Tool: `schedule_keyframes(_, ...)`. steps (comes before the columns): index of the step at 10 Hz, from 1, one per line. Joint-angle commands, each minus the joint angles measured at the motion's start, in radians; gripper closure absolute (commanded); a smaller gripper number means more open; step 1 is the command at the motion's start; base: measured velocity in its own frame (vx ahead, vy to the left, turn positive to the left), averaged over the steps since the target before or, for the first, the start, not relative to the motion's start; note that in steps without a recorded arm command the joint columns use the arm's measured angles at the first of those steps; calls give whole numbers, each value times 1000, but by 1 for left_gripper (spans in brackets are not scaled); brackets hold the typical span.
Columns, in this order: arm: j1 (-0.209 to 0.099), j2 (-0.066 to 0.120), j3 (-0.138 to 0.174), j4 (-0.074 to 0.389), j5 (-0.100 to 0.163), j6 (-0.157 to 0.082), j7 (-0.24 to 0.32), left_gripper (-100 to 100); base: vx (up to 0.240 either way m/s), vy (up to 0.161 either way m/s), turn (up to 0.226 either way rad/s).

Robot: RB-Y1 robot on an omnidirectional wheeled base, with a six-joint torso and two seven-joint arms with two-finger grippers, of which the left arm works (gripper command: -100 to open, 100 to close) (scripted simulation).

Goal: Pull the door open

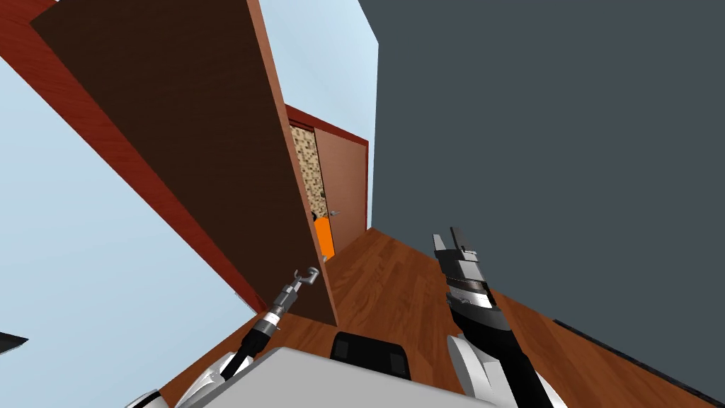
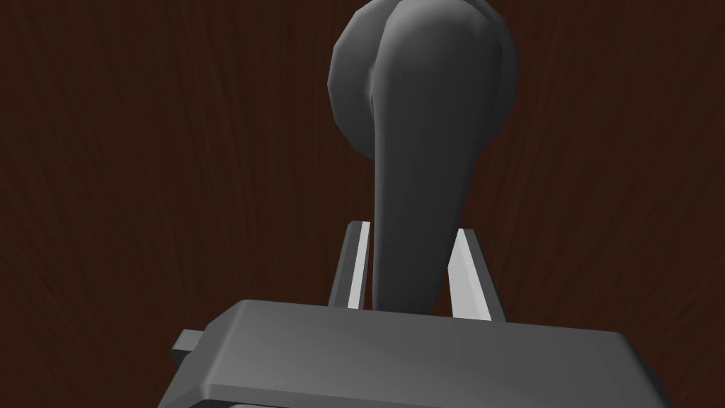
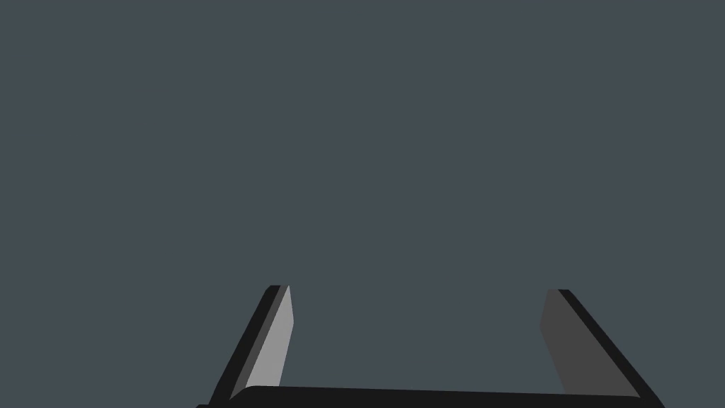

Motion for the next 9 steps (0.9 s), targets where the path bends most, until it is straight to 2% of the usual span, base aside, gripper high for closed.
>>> schedule_keyframes(1,20,-3,-4,-49,-1,21,-4,100,-1,-8,29)
schedule_keyframes(3,20,-3,-4,-41,-1,21,-4,100,17,-6,2)
schedule_keyframes(4,-4,-2,-16,-37,5,30,-5,100,-79,40,-62)
schedule_keyframes(5,-11,-2,-20,-33,7,32,-5,100,-159,69,-86)
schedule_keyframes(6,-12,4,-11,-17,9,23,-3,100,-63,34,-36)
schedule_keyframes(7,-2,10,-19,-8,11,-1,3,100,-150,42,-171)
schedule_keyframes(9,10,15,-27,-2,12,-24,8,100,-195,49,-193)
